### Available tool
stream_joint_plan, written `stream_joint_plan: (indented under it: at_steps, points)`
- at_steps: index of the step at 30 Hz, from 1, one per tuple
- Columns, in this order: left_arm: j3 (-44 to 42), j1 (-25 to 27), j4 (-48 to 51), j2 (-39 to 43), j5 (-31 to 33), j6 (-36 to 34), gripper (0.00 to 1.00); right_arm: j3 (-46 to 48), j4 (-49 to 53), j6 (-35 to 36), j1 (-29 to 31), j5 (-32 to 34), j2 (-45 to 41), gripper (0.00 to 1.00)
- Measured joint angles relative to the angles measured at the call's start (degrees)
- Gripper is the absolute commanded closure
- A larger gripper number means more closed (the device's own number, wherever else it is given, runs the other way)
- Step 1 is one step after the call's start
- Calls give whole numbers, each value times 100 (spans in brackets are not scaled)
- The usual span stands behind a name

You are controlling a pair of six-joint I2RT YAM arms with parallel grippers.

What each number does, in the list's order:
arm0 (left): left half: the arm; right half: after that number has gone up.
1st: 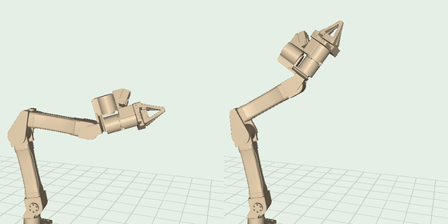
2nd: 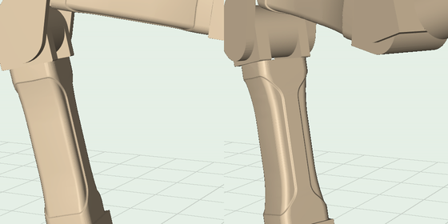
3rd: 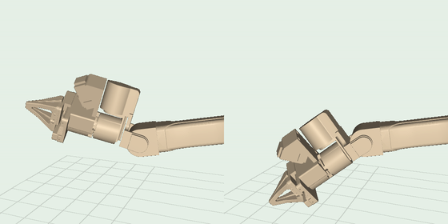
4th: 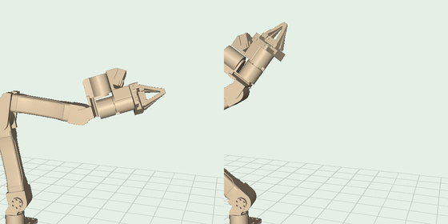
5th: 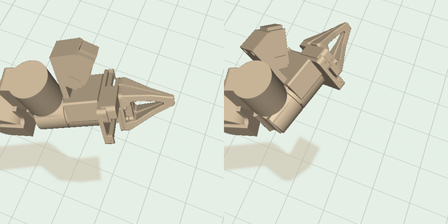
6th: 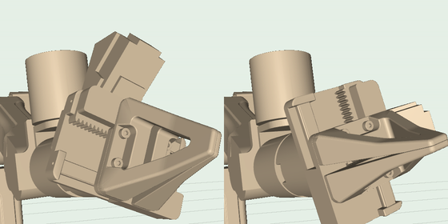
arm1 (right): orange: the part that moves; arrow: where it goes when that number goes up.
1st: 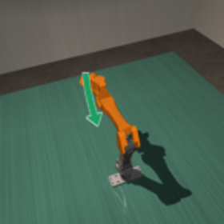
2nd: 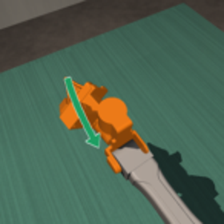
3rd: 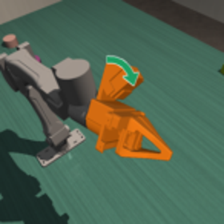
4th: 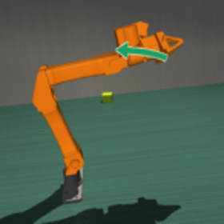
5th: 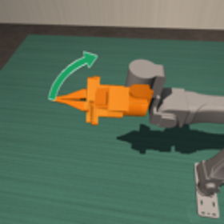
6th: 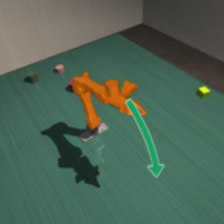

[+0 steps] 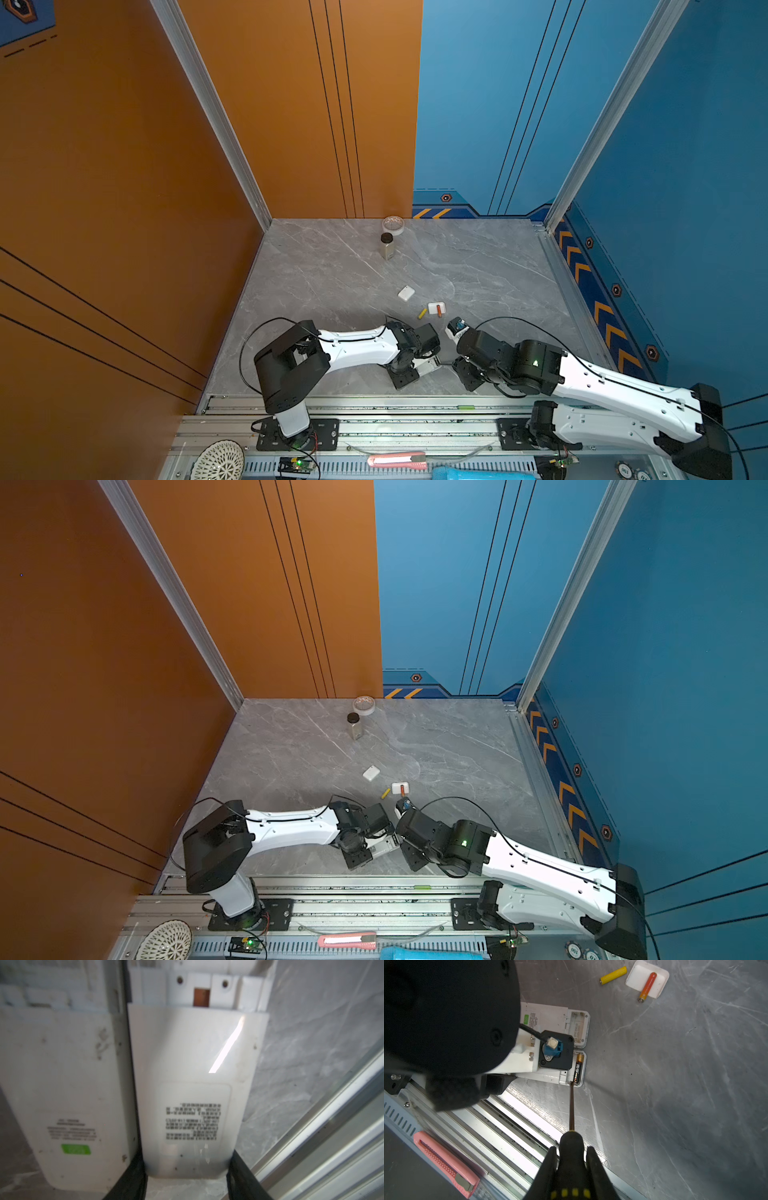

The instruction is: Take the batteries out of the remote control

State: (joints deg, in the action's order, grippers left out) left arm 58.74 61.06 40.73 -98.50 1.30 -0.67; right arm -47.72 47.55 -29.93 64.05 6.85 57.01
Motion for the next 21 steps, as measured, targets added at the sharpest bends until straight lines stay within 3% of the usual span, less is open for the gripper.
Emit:
stream_joint_plan:
  at_steps: [21]
  points:
    - [15,0,17,-11,0,0,98,2,144,83,-85,-66,63,100]
